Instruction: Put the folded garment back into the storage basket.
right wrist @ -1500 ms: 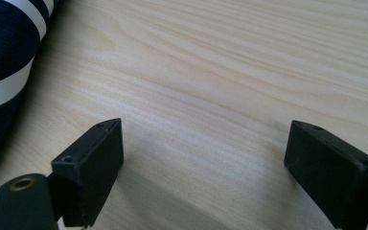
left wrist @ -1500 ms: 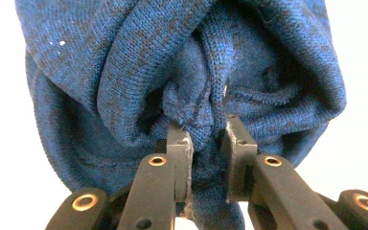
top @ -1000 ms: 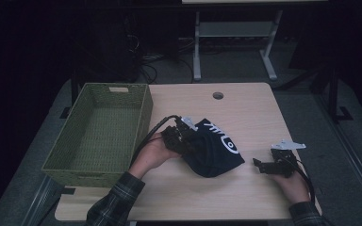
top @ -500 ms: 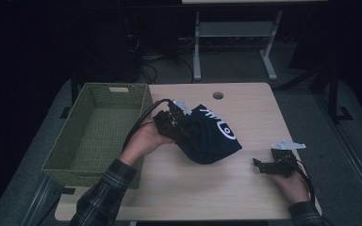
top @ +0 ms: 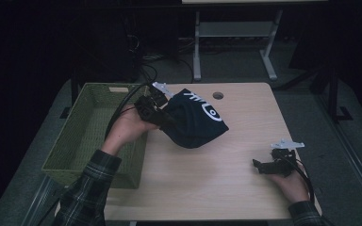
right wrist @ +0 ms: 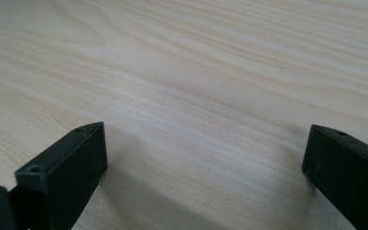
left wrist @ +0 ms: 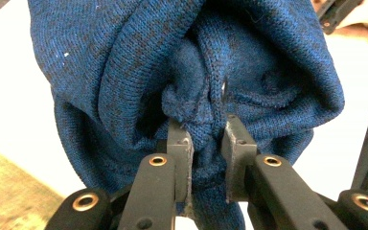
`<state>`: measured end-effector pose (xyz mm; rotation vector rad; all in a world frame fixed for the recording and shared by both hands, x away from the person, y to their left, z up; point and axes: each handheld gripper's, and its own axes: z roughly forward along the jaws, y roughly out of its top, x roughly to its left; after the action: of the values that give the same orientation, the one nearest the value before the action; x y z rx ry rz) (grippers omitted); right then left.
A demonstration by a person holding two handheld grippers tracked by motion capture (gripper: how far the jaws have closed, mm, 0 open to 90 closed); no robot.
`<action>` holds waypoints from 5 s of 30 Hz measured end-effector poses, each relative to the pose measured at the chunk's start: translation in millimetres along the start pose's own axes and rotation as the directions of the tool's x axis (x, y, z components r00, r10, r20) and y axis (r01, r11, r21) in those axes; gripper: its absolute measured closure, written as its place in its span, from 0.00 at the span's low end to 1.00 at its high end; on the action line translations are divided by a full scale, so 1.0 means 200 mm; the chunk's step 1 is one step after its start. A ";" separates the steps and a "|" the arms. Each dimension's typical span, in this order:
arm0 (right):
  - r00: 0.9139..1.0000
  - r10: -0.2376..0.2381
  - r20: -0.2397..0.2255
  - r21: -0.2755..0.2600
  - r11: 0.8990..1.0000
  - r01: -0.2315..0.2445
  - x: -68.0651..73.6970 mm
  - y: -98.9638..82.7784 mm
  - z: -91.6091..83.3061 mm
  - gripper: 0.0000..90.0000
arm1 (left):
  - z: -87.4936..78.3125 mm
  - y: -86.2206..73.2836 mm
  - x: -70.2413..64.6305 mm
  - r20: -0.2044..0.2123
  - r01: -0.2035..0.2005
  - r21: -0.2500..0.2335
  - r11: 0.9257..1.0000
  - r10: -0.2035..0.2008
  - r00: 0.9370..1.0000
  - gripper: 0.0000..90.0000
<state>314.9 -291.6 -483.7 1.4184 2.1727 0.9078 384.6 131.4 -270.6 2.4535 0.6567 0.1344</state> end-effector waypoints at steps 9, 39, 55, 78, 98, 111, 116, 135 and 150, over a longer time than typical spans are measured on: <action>1.000 -0.002 -0.002 -0.001 1.000 0.002 0.00 0.00 0.00 0.01 | -0.15 -0.06 0.08 -0.059 0.046 -0.025 0.999 -0.048 0.997 0.85; 1.000 -0.001 -0.002 -0.001 1.000 0.001 0.00 0.00 0.00 0.01 | -0.50 -0.42 0.31 -0.244 0.223 -0.082 0.971 -0.236 0.940 0.85; 1.000 -0.003 -0.002 -0.001 1.000 0.003 0.00 0.00 0.00 0.01 | -0.60 -0.68 0.39 -0.306 0.330 -0.112 0.937 -0.348 0.886 0.85; 1.000 -0.002 -0.002 0.000 1.000 0.002 0.00 0.00 0.00 0.01 | -0.45 -0.95 0.48 -0.348 0.428 -0.093 0.899 -0.432 0.832 0.85; 1.000 0.000 -0.002 -0.001 1.000 0.000 0.00 0.00 0.00 0.01 | -0.19 -1.09 0.54 -0.312 0.474 -0.016 0.880 -0.455 0.834 0.84; 1.000 0.002 -0.002 -0.001 1.000 -0.002 0.00 0.00 0.00 0.01 | -0.13 -1.17 0.56 -0.282 0.487 -0.010 0.873 -0.470 0.837 0.77; 1.000 0.001 -0.002 -0.001 1.000 -0.001 0.00 0.00 0.00 0.01 | -0.16 -1.16 0.55 -0.285 0.471 -0.040 0.881 -0.462 0.840 0.61; 1.000 0.001 -0.002 -0.001 1.000 -0.001 0.00 0.00 0.00 0.01 | -0.33 -0.98 0.43 -0.273 0.444 -0.214 0.870 -0.490 0.828 0.19; 1.000 -0.003 -0.002 -0.001 1.000 0.003 0.00 0.00 0.00 0.01 | -0.22 -0.64 0.24 -0.200 0.323 -0.239 0.916 -0.372 0.907 0.18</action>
<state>314.9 -291.4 -483.8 1.4146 2.1752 0.9096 361.9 268.0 -310.1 2.1037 1.1230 0.3434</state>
